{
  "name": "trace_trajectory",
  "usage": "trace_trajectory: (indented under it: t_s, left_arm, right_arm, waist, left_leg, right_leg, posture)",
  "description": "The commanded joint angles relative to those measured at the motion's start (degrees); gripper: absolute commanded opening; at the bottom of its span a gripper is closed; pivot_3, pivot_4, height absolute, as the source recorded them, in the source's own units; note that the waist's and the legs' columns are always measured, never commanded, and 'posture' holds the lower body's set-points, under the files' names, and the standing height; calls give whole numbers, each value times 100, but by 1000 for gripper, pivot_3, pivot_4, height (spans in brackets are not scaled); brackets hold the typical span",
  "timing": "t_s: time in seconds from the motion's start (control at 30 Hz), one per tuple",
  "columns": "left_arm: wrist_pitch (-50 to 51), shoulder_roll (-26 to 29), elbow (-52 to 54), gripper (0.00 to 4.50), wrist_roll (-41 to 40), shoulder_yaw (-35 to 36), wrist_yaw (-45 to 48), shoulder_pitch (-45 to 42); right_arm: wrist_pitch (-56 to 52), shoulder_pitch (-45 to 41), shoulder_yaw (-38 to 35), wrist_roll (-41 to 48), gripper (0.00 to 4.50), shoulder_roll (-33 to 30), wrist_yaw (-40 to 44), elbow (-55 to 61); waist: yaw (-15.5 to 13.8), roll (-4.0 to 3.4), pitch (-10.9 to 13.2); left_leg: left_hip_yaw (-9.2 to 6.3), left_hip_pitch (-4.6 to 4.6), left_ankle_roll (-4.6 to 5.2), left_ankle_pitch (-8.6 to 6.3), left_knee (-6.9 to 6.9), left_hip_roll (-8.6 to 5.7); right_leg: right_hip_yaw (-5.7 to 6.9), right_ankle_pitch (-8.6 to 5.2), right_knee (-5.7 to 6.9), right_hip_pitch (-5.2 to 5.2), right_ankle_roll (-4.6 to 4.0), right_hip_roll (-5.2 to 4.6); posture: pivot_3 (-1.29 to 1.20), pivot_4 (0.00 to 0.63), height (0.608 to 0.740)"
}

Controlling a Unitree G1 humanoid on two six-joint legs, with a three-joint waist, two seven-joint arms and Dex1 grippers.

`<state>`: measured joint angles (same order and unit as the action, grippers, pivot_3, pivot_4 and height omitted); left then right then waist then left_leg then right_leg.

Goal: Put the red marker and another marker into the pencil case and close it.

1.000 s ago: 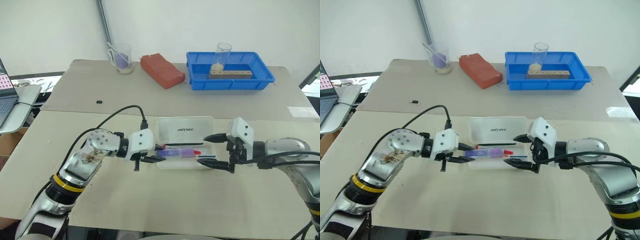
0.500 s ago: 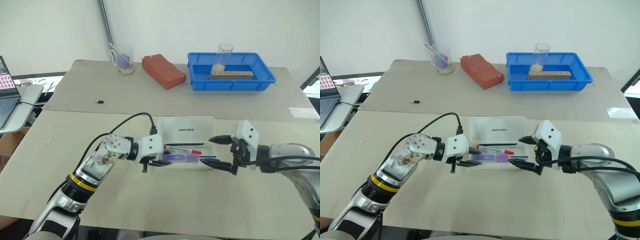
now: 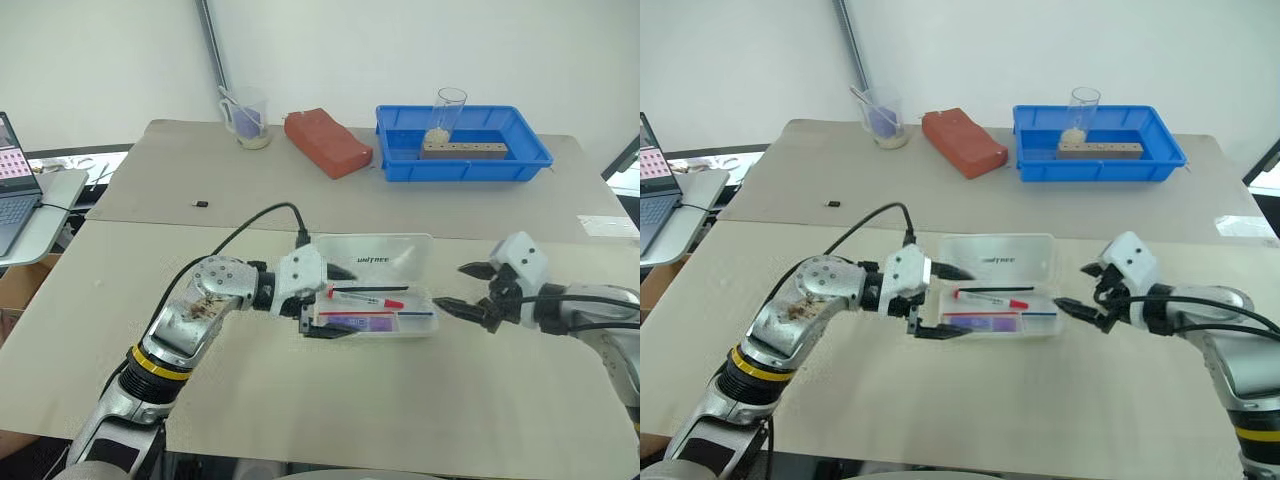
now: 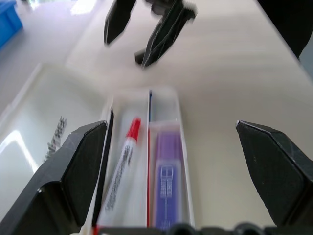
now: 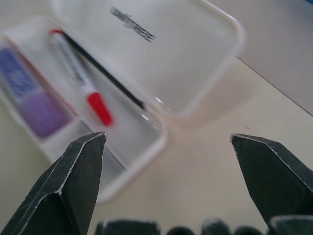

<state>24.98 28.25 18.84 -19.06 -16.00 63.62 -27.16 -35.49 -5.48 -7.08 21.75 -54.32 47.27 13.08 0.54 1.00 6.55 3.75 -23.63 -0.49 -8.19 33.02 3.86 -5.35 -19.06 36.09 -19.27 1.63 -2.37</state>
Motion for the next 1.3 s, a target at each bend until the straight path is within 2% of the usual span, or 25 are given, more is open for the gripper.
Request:
trace_trajectory:
  t_s: [0.03,0.13,0.33,0.43,0.77,1.03,1.3]
  left_arm:
    - [-207,-64,252,4480,-218,259,-81,-175]
    - [-357,-54,232,4480,-216,262,-58,-184]
    - [-589,-37,150,4480,-202,227,-24,-90]
    - [-698,-31,78,4500,-177,213,-16,-28]
    - [-679,-21,44,4500,-226,225,-48,0]
    - [-439,545,194,4500,-315,142,452,140]
    - [-220,697,340,4500,-382,117,466,90]
  right_arm:
    - [275,69,53,-427,4500,-210,53,-373]
    - [380,41,207,-719,4500,-272,84,-725]
    - [166,-123,276,-716,4500,-57,120,-1039]
    - [104,-144,286,-753,3653,-9,99,-1098]
    - [210,-18,109,-580,313,-43,319,-719]
    - [327,-271,482,-55,262,61,1048,685]
    - [596,-953,1374,-437,262,302,1363,243]
  waist:
    - [9,-1,0]
    - [25,-3,1]
    - [30,-11,1]
    - [26,-11,1]
    - [13,-11,1]
    - [40,-17,2]
    - [-6,-14,4]
  left_leg:
    - [0,1,0,0,0,0]
    - [-1,18,0,0,-2,0]
    - [0,21,0,0,-2,-2]
    - [0,25,0,0,-2,-2]
    - [0,24,-1,0,3,-4]
    - [-3,26,-1,-1,-6,-2]
    - [-1,19,-1,-1,1,-3]
  right_leg:
    - [-1,0,0,1,0,0]
    - [-3,0,1,11,0,0]
    - [-6,-1,1,14,1,1]
    - [-6,-1,1,18,2,1]
    - [-5,-1,-1,23,4,-1]
    - [-6,-14,1,18,25,3]
    - [-3,-10,-1,16,19,-4]
  posture:
    - [0,150,740]
    - [0,150,740]
    - [0,150,740]
    - [0,150,740]
    - [0,150,740]
    - [0,150,740]
    - [0,150,740]
